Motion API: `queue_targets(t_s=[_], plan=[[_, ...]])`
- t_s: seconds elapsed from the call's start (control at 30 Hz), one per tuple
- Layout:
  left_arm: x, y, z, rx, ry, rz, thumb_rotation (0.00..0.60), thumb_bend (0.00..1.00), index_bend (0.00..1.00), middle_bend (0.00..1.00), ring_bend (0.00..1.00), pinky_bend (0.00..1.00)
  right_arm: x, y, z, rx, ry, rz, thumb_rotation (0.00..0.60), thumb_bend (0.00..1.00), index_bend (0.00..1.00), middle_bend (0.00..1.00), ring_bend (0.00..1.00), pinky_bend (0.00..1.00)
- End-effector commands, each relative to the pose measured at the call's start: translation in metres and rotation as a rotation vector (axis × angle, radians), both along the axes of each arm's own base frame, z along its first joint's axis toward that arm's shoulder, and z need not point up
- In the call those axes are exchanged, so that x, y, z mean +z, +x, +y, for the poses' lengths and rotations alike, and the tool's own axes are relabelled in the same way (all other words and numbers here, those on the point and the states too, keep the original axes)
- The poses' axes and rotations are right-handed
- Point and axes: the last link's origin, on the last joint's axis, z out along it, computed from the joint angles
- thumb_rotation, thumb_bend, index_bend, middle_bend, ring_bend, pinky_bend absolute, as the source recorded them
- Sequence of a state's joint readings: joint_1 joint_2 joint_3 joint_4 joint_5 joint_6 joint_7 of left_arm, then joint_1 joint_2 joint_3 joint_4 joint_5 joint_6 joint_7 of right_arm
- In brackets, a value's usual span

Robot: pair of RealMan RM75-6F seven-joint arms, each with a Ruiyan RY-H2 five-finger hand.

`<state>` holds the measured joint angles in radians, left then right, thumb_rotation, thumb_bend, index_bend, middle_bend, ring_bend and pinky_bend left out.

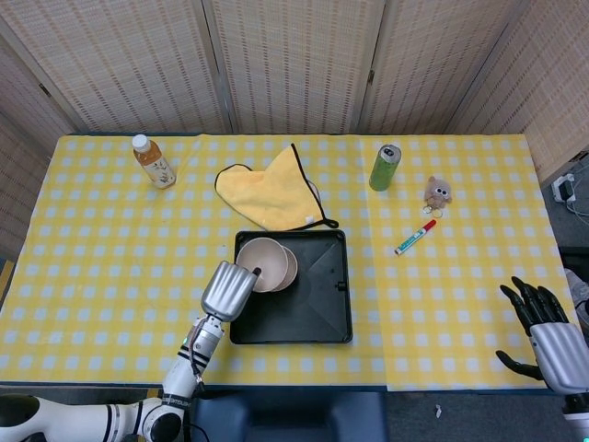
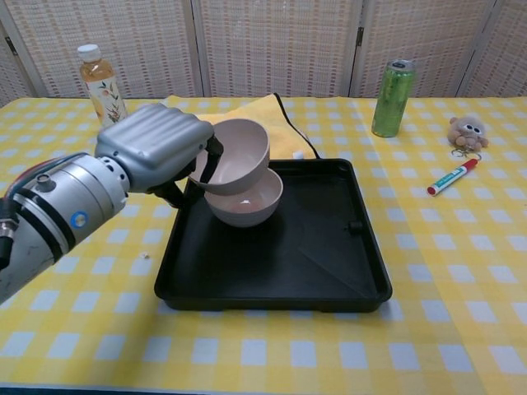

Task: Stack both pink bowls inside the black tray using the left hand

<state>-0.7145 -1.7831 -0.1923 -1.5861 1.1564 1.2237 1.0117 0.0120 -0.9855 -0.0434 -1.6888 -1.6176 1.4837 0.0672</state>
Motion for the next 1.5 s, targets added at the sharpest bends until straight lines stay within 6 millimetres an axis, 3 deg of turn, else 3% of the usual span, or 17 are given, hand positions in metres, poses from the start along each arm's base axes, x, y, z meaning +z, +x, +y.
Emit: queue_targets(t_s=[0.03,0.5,1.03,1.27,1.5], plan=[[-0.008,0.006,0.001,-0.018,-0.001,0.023,0.6,0.46,0.68,1.0,1.0,1.0,0.0,0.0,0.0,0.0,0.003,-0.001,0.6,0.21,0.0,0.0,0.0,0.0],[-0.022,0.002,0.015,-0.007,0.033,0.096,0.6,0.46,0.69,1.0,1.0,1.0,0.002,-0.002,-0.001,-0.004,0.005,-0.002,0.6,0.21,0.0,0.0,0.0,0.0],[-0.022,0.003,0.008,-0.011,0.011,0.109,0.6,0.46,0.69,1.0,1.0,1.0,0.0,0.0,0.001,0.001,0.011,0.001,0.6,0.21,0.0,0.0,0.0,0.0],[-0.019,0.006,0.006,-0.037,0.02,0.091,0.6,0.46,0.61,1.0,1.0,1.0,0.0,0.0,0.001,0.003,0.012,0.0,0.6,0.21,0.0,0.0,0.0,0.0],[-0.021,0.006,0.004,-0.036,0.009,0.078,0.6,0.45,0.44,1.0,1.0,1.0,0.001,0.001,0.002,0.007,0.006,-0.002,0.6,0.21,0.0,0.0,0.0,0.0]])
